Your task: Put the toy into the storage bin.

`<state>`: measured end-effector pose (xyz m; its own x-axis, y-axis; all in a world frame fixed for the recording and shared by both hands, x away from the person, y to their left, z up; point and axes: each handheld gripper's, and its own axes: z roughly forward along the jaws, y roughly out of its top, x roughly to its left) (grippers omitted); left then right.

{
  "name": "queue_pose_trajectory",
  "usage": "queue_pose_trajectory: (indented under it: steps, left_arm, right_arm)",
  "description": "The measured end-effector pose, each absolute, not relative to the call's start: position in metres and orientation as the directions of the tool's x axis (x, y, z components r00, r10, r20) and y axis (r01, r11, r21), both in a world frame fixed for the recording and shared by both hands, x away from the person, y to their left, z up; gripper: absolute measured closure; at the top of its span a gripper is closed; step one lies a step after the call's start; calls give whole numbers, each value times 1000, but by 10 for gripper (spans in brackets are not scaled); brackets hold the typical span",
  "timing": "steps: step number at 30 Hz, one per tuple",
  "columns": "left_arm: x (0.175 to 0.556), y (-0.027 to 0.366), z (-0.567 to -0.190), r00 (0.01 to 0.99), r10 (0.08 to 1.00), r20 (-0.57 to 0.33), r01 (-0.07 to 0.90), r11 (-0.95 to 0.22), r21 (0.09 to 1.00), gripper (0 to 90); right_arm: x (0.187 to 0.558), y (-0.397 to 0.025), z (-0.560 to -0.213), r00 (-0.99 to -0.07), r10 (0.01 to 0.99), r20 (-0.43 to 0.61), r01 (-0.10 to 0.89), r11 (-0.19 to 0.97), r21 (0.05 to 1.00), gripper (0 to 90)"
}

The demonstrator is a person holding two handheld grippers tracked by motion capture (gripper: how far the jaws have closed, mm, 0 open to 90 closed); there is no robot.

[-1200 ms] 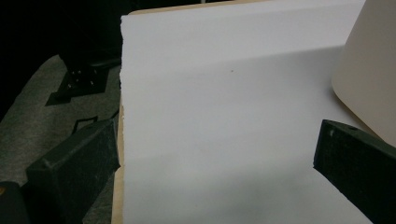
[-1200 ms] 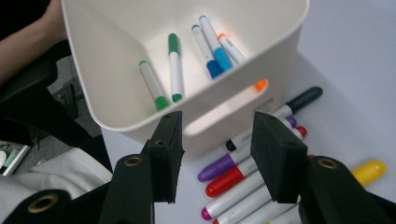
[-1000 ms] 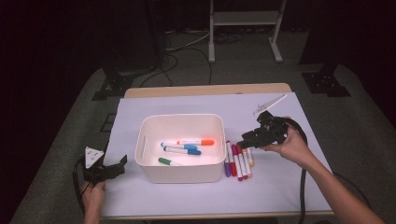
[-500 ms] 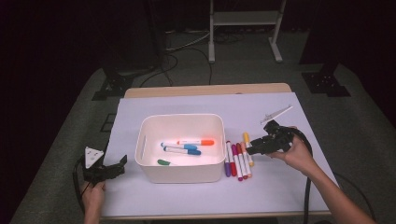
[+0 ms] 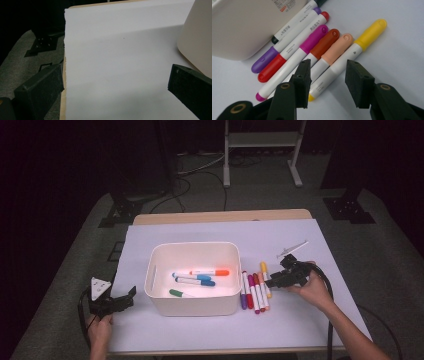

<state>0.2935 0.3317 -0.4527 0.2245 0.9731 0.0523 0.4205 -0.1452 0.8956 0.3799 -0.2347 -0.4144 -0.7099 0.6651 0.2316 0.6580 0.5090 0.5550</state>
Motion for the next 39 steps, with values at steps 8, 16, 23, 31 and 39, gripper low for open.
queue_pose_trajectory:
  steps: [8, 16, 23, 31, 39]
  left_arm:
    - [294, 332, -453, 224, 973, 51, 421, -144, 896, 0]
    - [293, 332, -453, 225, 973, 50, 420, -143, 896, 0]
    - [293, 332, -453, 224, 973, 56, 417, -147, 897, 0]
    - [293, 332, -453, 221, 974, 54, 419, -145, 896, 0]
    - [293, 332, -453, 222, 974, 52, 419, -143, 897, 0]
  right_arm:
    - [387, -231, -425, -678, 703, 214, 675, 480, 561, 557]
    - [391, -228, -433, -657, 735, 170, 682, 482, 550, 573]
    - [388, -234, -433, -637, 761, 125, 684, 483, 546, 601]
    - [384, -246, -436, -600, 796, 79, 703, 477, 527, 685]
    - [382, -251, -435, -585, 809, 58, 710, 476, 519, 754]
